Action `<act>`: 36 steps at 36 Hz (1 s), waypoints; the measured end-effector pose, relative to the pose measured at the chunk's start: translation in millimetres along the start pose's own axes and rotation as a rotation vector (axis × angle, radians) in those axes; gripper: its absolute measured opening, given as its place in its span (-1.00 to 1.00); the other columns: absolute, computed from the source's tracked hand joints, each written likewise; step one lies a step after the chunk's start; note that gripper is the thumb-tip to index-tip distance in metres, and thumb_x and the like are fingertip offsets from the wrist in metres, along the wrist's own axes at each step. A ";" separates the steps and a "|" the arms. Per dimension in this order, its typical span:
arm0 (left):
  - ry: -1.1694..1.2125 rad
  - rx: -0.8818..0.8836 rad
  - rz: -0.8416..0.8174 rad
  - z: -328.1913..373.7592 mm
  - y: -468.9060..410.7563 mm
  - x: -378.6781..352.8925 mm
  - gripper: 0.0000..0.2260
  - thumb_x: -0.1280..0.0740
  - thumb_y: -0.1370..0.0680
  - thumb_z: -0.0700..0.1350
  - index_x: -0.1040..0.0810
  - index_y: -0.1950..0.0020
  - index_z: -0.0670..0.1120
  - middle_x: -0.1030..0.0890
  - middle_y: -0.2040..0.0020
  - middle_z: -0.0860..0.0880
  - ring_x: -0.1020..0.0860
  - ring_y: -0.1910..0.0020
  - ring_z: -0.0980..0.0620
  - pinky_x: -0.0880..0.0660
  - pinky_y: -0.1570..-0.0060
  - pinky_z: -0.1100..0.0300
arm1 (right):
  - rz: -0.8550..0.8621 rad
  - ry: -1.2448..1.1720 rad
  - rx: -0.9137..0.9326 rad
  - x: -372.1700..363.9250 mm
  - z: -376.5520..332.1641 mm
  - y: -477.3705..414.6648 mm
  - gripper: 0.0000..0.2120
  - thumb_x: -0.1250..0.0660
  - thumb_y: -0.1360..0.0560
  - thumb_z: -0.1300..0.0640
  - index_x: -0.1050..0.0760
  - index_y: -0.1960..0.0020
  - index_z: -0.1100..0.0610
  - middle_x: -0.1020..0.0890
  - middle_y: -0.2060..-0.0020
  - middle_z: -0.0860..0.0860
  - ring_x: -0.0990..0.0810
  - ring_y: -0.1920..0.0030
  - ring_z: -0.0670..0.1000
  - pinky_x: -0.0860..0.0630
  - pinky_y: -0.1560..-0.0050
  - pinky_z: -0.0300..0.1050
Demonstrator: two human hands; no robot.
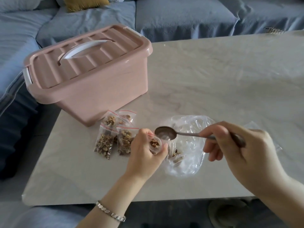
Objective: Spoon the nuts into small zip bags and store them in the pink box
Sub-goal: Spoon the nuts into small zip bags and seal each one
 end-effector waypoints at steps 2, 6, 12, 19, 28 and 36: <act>0.027 -0.021 0.015 0.1 1.8 1.4 -0.67 -0.29 -0.37 0.13 -0.27 0.02 0.01 -0.43 0.14 0.09 -0.49 0.13 0.04 -0.47 0.08 0.12 | 0.044 -0.073 -0.008 3.8 -1.1 -0.4 -0.64 -0.03 -0.56 -0.21 -0.52 0.16 -0.10 -0.59 0.38 -0.07 -0.55 0.50 -0.13 -0.42 0.43 -0.42; 0.097 -0.038 0.037 0.7 3.2 3.0 -0.66 -0.34 -0.36 0.10 -0.30 -0.05 0.12 -0.48 0.04 0.04 -0.52 0.03 -0.03 -0.52 0.06 -0.03 | 0.023 -0.175 -0.081 -3.9 -0.1 -0.1 -0.66 -0.08 -0.53 -0.20 -0.53 0.23 -0.10 -0.59 0.45 -0.07 -0.55 0.53 -0.09 -0.41 0.45 -0.41; 0.070 -0.073 0.080 5.4 3.7 6.7 -0.62 -0.35 -0.34 0.10 -0.36 -0.08 0.02 -0.39 0.03 0.22 -0.48 0.04 0.03 -0.48 0.01 0.02 | -0.087 -0.080 -0.055 -17.4 -3.6 1.7 -0.57 0.00 -0.52 -0.29 -0.50 0.17 -0.05 -0.58 0.42 -0.08 -0.55 0.50 -0.11 -0.44 0.43 -0.38; 0.026 -0.113 0.120 3.4 2.7 11.4 -0.60 -0.36 -0.35 0.09 -0.42 -0.09 -0.07 -0.40 0.02 0.23 -0.50 0.04 -0.01 -0.50 0.06 -0.02 | -0.046 -0.077 -0.043 -11.9 -6.1 0.9 -0.58 -0.01 -0.54 -0.27 -0.50 0.18 -0.05 -0.57 0.41 -0.08 -0.55 0.51 -0.11 -0.43 0.43 -0.40; 0.023 0.058 0.006 1.8 11.0 14.0 -0.74 -0.31 -0.36 0.14 -0.31 0.13 0.04 -0.52 0.19 0.10 -0.55 0.18 0.15 -0.56 0.19 0.06 | 0.269 -0.156 -0.220 24.6 0.1 0.0 -0.53 -0.05 -0.49 -0.35 -0.54 0.26 -0.06 -0.58 0.49 -0.04 -0.49 0.61 -0.03 -0.37 0.57 -0.33; -0.268 0.326 -0.318 -3.3 14.1 0.4 -0.68 -0.33 -0.46 0.14 -0.32 0.04 -0.05 -0.56 0.17 0.08 -0.55 0.16 0.06 -0.46 0.16 0.18 | 0.113 0.057 -0.460 15.8 39.4 16.8 -0.62 -0.08 -0.46 -0.12 -0.51 0.32 0.07 -0.60 0.49 0.03 -0.48 0.61 -0.03 -0.41 0.54 -0.30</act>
Point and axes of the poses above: each hand's wrist, its own y-axis away from the middle knuckle, its own x-axis out of the back of the hand, z = x × y, the point moved 3 cm from there along -y, towards the middle knuckle
